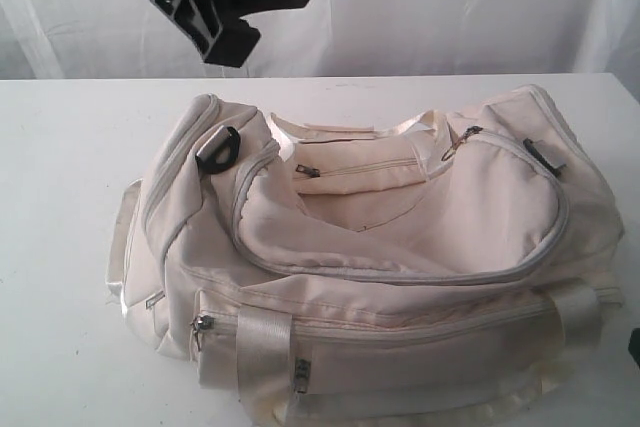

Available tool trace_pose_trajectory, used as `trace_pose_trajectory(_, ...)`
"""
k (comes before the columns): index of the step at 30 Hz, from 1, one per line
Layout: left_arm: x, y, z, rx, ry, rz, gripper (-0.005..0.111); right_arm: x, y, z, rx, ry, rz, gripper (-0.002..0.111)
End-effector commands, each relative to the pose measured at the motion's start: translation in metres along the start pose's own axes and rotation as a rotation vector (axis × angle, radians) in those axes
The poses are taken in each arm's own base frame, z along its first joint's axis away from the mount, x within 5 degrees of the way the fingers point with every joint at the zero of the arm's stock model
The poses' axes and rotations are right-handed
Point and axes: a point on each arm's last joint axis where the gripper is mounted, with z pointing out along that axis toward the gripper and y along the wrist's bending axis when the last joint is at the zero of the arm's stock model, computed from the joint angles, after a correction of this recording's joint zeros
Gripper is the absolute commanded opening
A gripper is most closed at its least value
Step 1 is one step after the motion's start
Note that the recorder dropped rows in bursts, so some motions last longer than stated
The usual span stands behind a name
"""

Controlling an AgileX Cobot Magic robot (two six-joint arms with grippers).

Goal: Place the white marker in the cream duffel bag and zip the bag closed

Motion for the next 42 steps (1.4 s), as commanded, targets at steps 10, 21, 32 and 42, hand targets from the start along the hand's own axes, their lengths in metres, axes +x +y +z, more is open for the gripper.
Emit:
trace_pose_trajectory(10, 0.007, -0.017, -0.031, 0.062, 0.037, 0.010, 0.043, 0.001, -0.007, -0.001, 0.081, 0.005, -0.158, 0.034)
trace_pose_trajectory(21, 0.066, -0.033, -0.028, -0.133, -0.023, -0.095, 0.043, 0.001, -0.007, -0.001, 0.079, 0.005, -0.154, 0.034)
trace_pose_trajectory(32, 0.163, -0.072, -0.075, -0.388, -0.050, -0.142, 0.043, 0.001, -0.007, -0.001, 0.079, 0.005, -0.152, 0.034)
trace_pose_trajectory(42, 0.210, -0.091, -0.105, -0.517, -0.024, -0.249, 0.043, 0.001, -0.007, -0.001, 0.079, 0.005, -0.152, 0.034)
